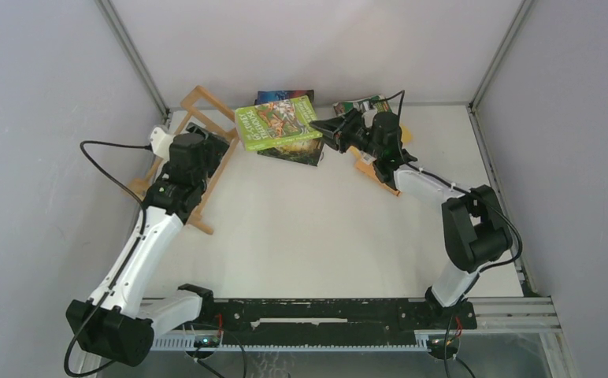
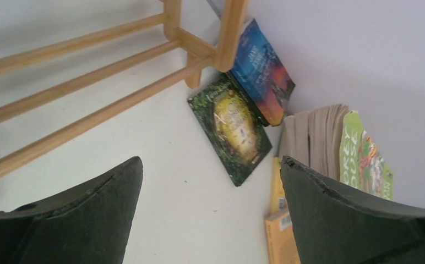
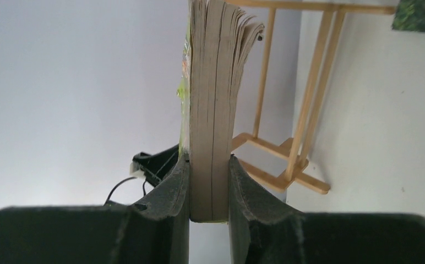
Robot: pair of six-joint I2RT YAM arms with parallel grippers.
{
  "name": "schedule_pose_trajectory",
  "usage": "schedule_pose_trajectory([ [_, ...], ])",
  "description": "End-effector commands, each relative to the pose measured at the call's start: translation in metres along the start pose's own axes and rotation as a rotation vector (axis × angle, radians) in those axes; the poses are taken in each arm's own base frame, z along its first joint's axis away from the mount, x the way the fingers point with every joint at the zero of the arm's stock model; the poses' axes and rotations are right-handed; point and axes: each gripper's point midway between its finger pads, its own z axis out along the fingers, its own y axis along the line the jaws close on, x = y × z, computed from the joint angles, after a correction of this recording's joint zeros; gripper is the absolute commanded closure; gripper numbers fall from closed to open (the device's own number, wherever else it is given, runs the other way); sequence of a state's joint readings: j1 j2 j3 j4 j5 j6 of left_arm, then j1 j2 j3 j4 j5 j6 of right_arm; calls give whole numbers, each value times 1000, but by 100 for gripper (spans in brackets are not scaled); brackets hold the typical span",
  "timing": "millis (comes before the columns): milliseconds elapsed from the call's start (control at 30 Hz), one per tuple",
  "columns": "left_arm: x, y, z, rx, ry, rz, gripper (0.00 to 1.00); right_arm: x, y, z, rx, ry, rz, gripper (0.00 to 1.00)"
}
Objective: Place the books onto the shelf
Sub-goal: Pick up the book from the center of the board.
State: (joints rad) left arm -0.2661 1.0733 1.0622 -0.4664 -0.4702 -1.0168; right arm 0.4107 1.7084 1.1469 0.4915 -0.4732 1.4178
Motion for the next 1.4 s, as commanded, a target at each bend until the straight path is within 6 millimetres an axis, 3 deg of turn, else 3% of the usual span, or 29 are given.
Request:
schedule_pose_trajectory([
  [0,-20,-40,-20,156,-9,-147,2,23,78,-25,-216,42,-49,100],
  [367,-25,-40,-38,227,-10,-294,0,47,75,-37,-227,98,-33,100],
  [900,-8,-43,-41,261,74,-361,0,63,84,-36,-282,161,4,100],
  [1367,-21,-39,-55,301,24,-435,0,71,76,-29,-275,190,23,100],
])
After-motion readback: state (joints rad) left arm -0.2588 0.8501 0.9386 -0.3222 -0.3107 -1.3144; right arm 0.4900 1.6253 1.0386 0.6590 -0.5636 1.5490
